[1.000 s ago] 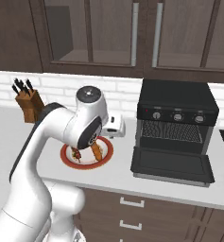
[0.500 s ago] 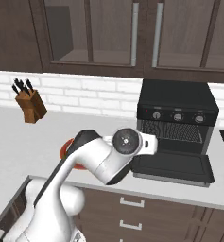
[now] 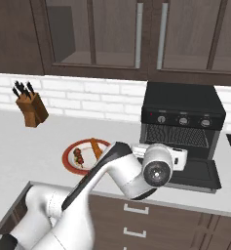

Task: Pick up the kebab skewer and baguette bread, and place them inside the toaster oven. Close the toaster oven door and start by setting the timer.

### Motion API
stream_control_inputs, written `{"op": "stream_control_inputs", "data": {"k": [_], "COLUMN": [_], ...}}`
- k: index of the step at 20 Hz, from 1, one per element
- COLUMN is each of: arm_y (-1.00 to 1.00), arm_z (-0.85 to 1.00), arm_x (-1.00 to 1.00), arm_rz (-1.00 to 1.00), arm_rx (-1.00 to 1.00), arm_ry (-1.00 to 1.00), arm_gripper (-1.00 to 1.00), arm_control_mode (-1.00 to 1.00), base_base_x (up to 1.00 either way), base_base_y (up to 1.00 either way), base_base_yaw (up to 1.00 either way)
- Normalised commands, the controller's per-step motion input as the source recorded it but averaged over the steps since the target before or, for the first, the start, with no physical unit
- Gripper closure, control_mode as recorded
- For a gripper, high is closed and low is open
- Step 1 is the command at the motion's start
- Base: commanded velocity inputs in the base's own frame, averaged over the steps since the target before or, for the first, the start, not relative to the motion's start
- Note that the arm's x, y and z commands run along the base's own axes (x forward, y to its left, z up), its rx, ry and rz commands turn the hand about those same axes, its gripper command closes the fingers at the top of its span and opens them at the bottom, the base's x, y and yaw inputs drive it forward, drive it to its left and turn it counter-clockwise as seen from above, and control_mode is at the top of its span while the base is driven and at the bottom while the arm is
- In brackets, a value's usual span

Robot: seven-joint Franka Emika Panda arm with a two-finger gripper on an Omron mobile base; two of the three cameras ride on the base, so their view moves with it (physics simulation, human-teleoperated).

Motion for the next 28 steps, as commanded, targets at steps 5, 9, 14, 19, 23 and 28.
{"op": "stream_control_inputs", "data": {"k": [5,9,14,19,23,28], "arm_y": [-0.61,-0.36,-0.25,-0.19,-0.1,0.0], "arm_z": [-0.1,-0.27,-0.28,-0.12,-0.17,-0.31], "arm_x": [0.32,0.32,0.32,0.45,0.44,0.41], "arm_rz": [-0.01,0.0,0.0,0.0,0.0,0.0], "arm_rx": [0.0,0.0,0.0,0.0,0.0,-0.01], "arm_ry": [0.0,0.0,0.0,0.0,0.0,0.0], "arm_gripper": [-1.0,-1.0,-1.0,-1.0,-1.0,-1.0], "arm_control_mode": [-1.0,-1.0,-1.0,-1.0,-1.0,-1.0], "base_base_x": [0.0,0.0,0.0,0.0,0.0,0.0], "base_base_y": [0.0,0.0,0.0,0.0,0.0,0.0], "base_base_yaw": [0.0,0.0,0.0,0.0,0.0,0.0]}}
